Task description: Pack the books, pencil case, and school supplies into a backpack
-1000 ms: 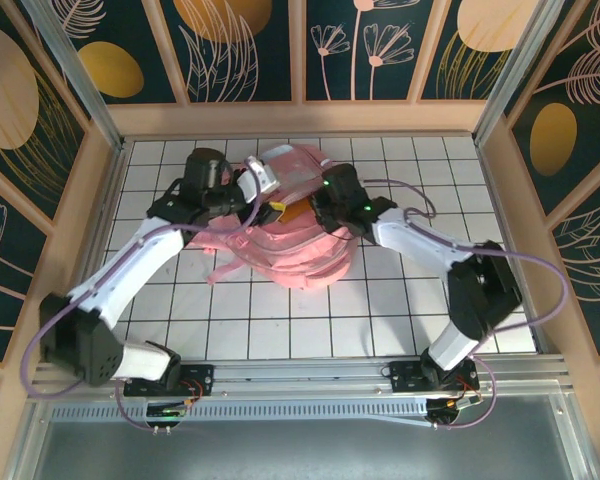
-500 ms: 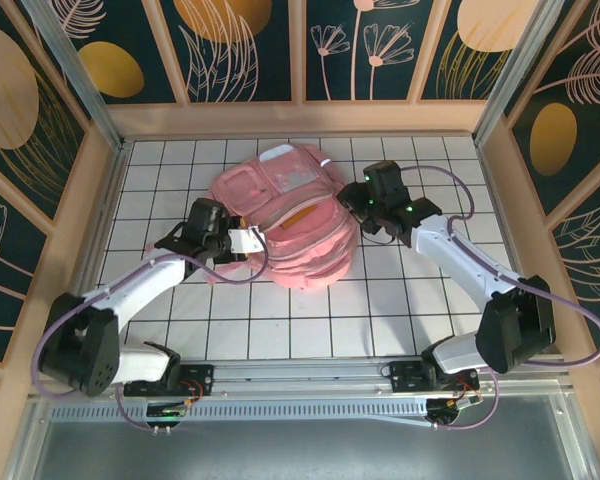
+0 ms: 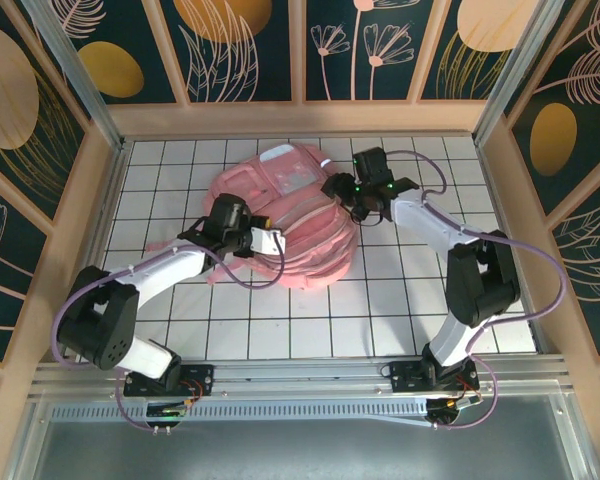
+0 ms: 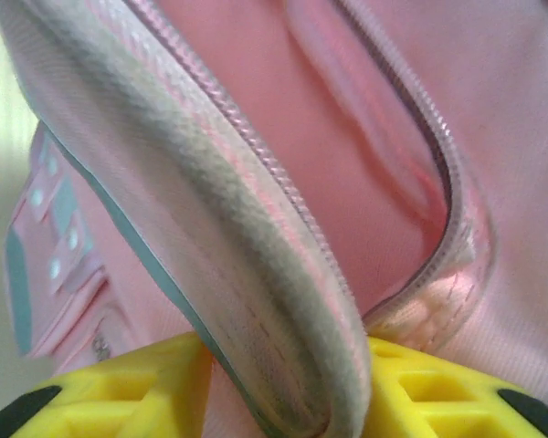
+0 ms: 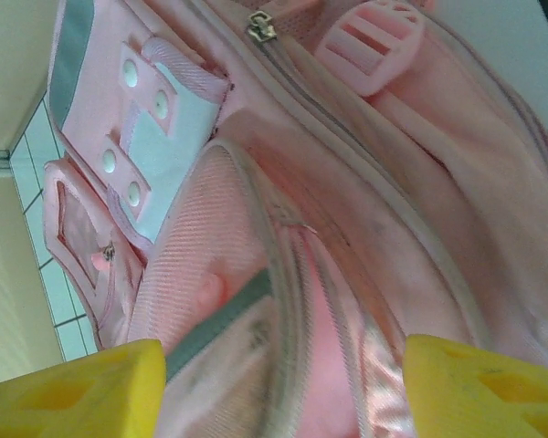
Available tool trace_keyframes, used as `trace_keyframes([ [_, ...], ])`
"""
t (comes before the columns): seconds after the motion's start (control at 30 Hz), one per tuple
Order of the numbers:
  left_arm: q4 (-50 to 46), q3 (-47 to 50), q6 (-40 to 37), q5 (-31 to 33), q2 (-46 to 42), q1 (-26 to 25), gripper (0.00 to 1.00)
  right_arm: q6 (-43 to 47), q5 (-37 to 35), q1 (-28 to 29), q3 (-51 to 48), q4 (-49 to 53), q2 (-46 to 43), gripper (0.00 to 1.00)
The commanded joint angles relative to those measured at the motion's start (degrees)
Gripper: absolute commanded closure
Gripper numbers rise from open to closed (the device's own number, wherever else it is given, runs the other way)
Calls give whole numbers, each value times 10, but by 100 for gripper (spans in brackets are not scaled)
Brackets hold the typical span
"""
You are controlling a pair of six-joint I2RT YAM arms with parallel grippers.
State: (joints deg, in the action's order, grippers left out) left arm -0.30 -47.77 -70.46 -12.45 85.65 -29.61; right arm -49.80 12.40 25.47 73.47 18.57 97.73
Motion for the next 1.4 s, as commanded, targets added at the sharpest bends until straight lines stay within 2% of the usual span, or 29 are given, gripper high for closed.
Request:
trace_keyframes([
  [0.0, -18, -26, -6, -48, 6, -15, 66, 23, 16, 0, 23, -19, 15, 31],
  [0.03, -21, -26, -4, -56, 6, -21, 72, 22, 24, -1, 22, -23, 22, 32],
  [0.13, -29, -31, 11, -77, 8, -39, 89, 23, 56, -1, 19, -42, 43, 44],
  [0.2, -41, -45, 23, -88, 13, -55, 100, 32, 70, -2, 13, -63, 53, 69],
  [0.27, -45, -57, 37, -98, 14, -66, 100, 45, 72, -5, 11, -84, 59, 94],
  [0.33, -43, -64, 54, -105, 10, -74, 98, 69, 75, -12, 26, -87, 69, 100],
  [0.37, -44, -68, 61, -110, 5, -76, 91, 89, 82, -17, 40, -85, 78, 100],
  [0.43, -47, -67, 67, -115, -11, -77, 70, 138, 105, -28, 67, -85, 96, 100],
  [0.47, -54, -66, 65, -115, -24, -77, 64, 164, 116, -34, 82, -83, 106, 100],
  [0.63, -96, -84, 77, -95, -105, -77, 56, 261, 185, -58, 131, -95, 153, 100],
  [0.8, -167, -83, 18, 12, -117, -60, 58, 265, 262, -79, 137, -162, 191, 100],
  [0.9, -192, -82, 14, -9, -95, -20, 59, 271, 280, -76, 166, -145, 210, 100],
  [1.0, -147, -46, -13, 22, -73, -16, 58, 262, 276, -76, 173, -142, 208, 99],
  [1.03, -136, -44, -20, 29, -57, -16, 58, 261, 271, -76, 179, -134, 209, 98],
  [1.17, -118, -59, -47, 32, 6, -17, 53, 263, 254, -77, 184, -107, 201, 81],
  [1.27, -58, -63, -34, 38, 33, -16, 52, 256, 242, -79, 171, -104, 178, 76],
  [1.37, -59, -98, -33, 39, 62, -17, 52, 241, 233, -81, 144, -110, 141, 75],
])
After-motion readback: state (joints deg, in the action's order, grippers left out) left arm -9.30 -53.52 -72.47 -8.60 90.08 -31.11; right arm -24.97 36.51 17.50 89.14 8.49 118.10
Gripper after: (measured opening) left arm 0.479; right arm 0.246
